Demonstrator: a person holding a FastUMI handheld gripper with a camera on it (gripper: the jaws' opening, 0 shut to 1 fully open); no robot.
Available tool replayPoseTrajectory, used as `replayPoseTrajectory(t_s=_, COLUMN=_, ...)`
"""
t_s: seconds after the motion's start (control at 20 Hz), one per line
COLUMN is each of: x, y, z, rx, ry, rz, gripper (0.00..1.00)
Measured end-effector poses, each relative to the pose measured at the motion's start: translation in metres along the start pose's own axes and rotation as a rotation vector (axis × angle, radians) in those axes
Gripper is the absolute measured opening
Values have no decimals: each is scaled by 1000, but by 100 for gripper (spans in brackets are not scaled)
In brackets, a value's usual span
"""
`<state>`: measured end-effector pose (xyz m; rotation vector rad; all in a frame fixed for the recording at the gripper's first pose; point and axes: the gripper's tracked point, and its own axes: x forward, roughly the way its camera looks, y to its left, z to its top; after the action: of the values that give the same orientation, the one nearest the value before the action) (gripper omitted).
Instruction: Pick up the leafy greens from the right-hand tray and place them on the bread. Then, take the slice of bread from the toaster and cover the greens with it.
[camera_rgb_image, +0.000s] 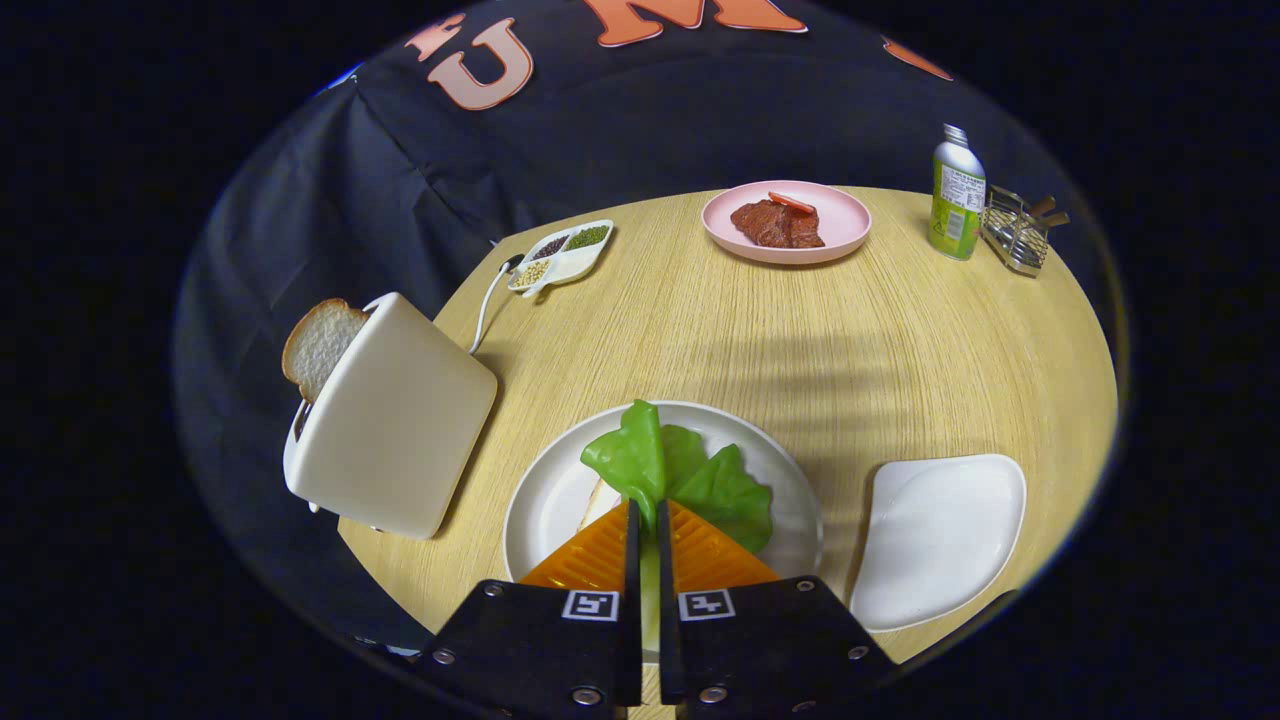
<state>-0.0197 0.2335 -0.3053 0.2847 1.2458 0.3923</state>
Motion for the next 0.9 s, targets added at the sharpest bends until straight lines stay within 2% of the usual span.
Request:
replayPoseTrajectory(t_s=0.15, x=3, y=10, z=-1, rx=9, ry=8, rz=17, gripper=15)
replayPoseTrajectory(t_s=0.65, x=-37, y=48, z=32, rx=-51, ry=-62, rz=-12, gripper=62)
replayPoseTrajectory(t_s=0.8, x=-53, y=77, z=45, rx=-60, ry=-62, rz=6, gripper=78)
replayPoseTrajectory(t_s=0.9, x=-58, y=100, z=53, rx=-61, ry=-54, rz=30, gripper=83)
